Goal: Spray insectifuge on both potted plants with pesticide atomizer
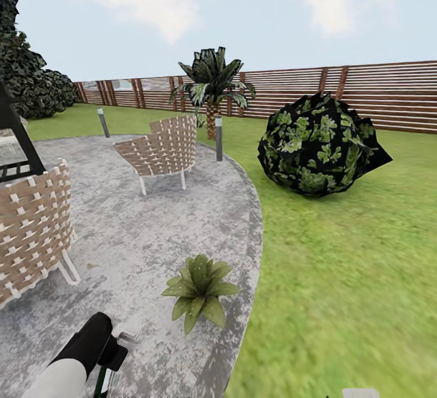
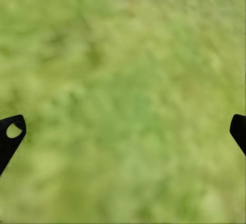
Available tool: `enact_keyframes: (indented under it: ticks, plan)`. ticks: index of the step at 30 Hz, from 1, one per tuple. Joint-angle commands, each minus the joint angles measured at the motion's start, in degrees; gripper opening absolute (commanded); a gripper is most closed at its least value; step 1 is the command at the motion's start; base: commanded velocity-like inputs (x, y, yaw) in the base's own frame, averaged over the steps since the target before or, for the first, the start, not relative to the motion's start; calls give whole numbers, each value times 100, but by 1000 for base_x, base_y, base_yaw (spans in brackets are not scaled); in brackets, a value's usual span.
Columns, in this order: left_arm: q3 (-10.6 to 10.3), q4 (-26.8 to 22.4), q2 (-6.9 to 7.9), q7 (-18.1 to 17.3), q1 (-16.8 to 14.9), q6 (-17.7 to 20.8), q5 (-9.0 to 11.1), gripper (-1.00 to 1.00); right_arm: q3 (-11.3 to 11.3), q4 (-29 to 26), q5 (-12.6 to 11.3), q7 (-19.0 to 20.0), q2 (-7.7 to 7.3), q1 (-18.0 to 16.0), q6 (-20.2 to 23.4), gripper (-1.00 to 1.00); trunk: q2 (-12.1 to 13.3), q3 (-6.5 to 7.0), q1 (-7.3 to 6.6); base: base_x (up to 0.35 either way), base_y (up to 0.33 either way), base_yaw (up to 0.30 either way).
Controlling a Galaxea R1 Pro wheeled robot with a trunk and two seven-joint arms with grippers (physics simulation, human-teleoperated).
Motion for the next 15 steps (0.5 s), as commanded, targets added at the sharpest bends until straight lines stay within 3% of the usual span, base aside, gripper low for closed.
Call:
enact_keyframes:
  ticks: [1,3,6,15]
  plan:
    - [51,-6,-12,21,-5,1,-7,-100,-34,10,61,-27,0,-5,-19,100,-2,-5,-1,0,0,273]
    - [57,0,-44,92,-5,-11,241,-100,-34,10,61,-27,-2,-5,-19,100,-2,-5,-1,0,0,152]
    - [28,3,-82,125,-5,-22,453,-100,-34,5,61,-27,-6,-5,-19,100,-2,-5,-1,51,-43,40]
    - [11,-4,-108,158,-5,-26,500,-100,-34,6,61,-27,-6,-5,-19,100,-2,-5,-1,120,-222,2]
